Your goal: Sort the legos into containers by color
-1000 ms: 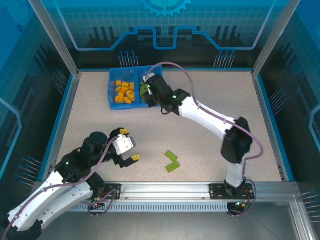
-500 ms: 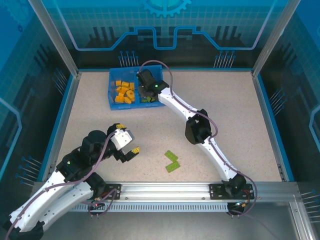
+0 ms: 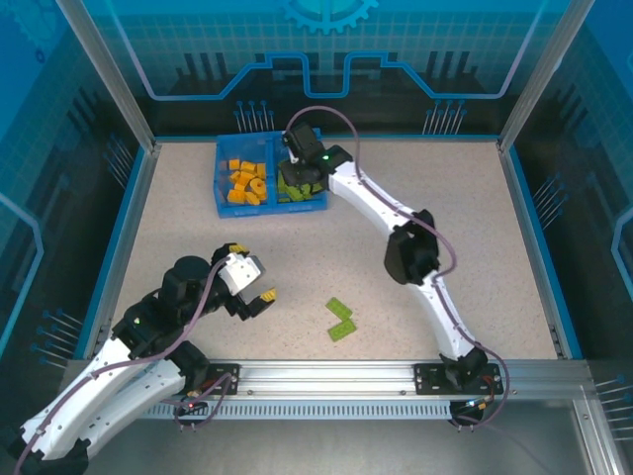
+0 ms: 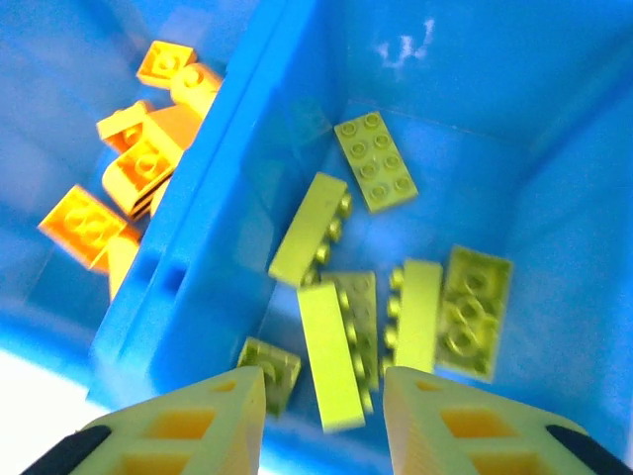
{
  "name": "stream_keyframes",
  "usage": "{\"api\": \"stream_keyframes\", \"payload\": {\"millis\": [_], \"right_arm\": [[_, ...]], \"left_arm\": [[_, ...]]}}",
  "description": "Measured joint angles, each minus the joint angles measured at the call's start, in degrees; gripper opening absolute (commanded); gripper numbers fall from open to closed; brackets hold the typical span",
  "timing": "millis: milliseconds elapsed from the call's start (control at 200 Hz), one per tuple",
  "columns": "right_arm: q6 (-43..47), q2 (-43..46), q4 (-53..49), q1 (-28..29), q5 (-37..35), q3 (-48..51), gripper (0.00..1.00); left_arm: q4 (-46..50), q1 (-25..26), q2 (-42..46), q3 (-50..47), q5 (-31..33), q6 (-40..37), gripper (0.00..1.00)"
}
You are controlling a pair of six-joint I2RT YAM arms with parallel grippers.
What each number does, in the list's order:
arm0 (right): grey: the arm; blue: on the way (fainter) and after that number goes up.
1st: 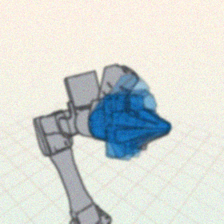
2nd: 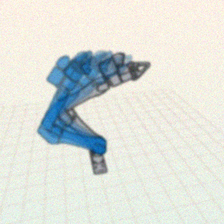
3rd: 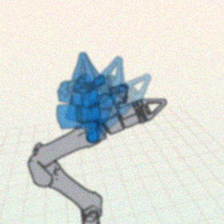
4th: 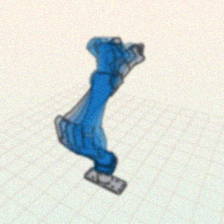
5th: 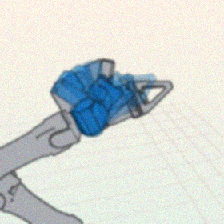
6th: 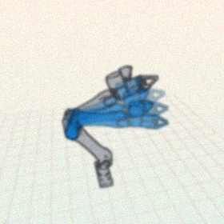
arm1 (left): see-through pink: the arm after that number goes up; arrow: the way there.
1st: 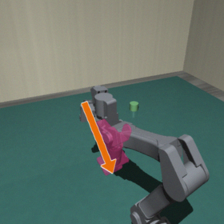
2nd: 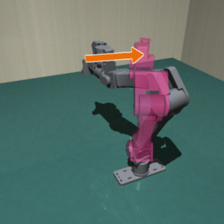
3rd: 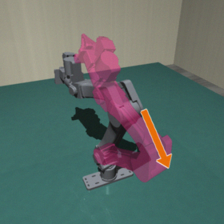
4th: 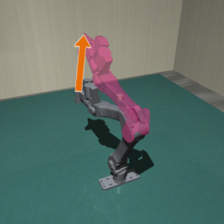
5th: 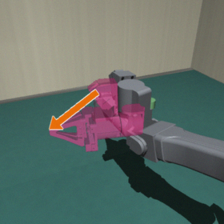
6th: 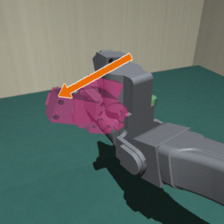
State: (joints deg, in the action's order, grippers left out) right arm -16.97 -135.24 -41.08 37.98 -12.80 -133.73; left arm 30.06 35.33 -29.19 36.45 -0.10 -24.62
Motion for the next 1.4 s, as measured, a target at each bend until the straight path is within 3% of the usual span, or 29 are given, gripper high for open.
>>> {"api": "stream_keyframes", "payload": {"millis": [230,380,525,740,1016,1401], "right_arm": [[2.6,37.2,9.8,1.8,1.9,43.5,0.50],[2.4,48.6,8.5,7.4,0.9,59.2,0.64],[1.2,49.4,4.6,11.8,1.8,68.4,0.80],[2.1,47.6,0.1,15.0,4.7,73.4,0.84],[1.9,41.9,0.9,18.4,4.3,74.3,0.76],[0.5,34.8,3.0,20.2,2.5,74.8,0.55]], "left_arm": [[0.9,0.0,0.1,-1.3,-4.1,-4.9,0.99],[1.7,0.0,0.7,-2.6,-6.3,-8.0,0.99],[3.1,-0.4,0.8,-2.9,-8.0,-10.8,0.99],[4.7,-1.5,0.7,-2.9,-10.4,-13.6,0.99],[4.8,-1.8,0.6,-2.9,-12.8,-14.8,0.99],[5.7,-1.9,0.3,-2.9,-14.0,-14.8,0.99]]}}
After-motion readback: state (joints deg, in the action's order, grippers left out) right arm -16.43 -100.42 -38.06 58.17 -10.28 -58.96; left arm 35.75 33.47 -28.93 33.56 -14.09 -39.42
